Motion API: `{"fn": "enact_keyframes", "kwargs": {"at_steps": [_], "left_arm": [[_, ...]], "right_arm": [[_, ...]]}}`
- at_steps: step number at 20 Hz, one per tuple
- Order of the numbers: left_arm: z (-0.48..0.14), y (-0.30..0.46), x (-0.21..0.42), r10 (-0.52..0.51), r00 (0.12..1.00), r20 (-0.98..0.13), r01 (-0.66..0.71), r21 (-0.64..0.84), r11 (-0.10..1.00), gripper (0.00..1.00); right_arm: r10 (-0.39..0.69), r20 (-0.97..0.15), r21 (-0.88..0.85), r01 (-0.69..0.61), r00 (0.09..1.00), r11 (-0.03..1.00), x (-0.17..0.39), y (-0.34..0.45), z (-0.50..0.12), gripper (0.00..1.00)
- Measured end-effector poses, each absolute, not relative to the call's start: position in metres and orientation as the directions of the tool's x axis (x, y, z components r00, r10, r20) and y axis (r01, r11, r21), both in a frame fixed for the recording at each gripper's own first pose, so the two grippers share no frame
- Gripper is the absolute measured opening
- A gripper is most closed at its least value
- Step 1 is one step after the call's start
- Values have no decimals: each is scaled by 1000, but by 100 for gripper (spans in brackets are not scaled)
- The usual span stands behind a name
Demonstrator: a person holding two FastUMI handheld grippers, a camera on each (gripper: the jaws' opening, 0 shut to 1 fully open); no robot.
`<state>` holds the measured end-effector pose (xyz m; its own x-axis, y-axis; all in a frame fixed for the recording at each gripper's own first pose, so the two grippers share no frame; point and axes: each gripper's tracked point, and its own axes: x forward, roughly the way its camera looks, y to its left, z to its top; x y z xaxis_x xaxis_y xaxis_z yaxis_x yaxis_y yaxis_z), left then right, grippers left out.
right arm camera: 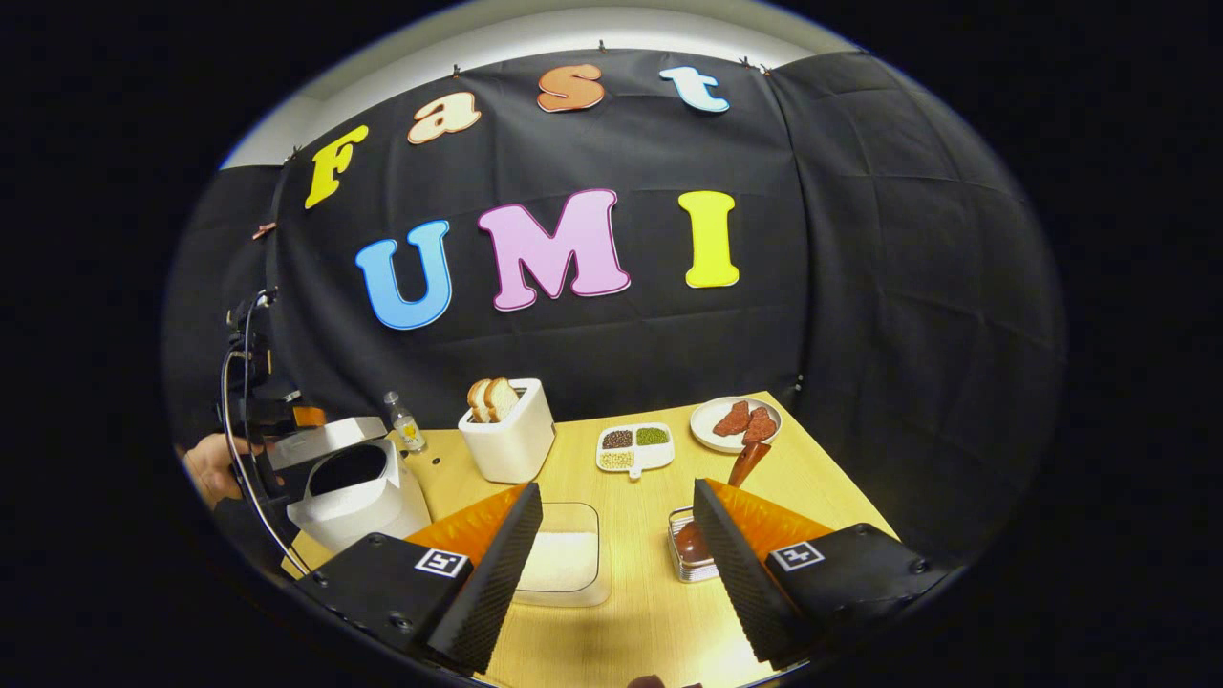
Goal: Close the left gripper, press the button to open the rice cooker; take a wooden spoon from the chopstick holder with the right hand, scoop a spoonful of rice and pour it into the rice cooker, then put the wooden spoon back into the chopstick holder.
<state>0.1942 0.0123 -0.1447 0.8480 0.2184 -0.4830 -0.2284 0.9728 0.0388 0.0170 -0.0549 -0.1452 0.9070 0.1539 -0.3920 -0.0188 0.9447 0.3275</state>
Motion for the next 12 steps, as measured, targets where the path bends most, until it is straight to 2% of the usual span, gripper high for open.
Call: {"fn": "enact_keyframes", "kwargs": {"at_steps": [4, 9, 12], "left_arm": [[-170, 14, 177, 264, 813, -519, -256, 88, 963, 99], [-204, -4, 164, 212, 782, -586, -224, 53, 973, 98], [-213, -5, 161, 218, 782, -584, -223, 65, 973, 99]], "right_arm": [[167, -415, 348, -14, 894, 937, 8, -63, -156, 99], [165, -424, 366, 2, 891, 931, 5, -73, -161, 98], [172, -416, 343, -21, 893, 939, 6, -72, -159, 98]]}}
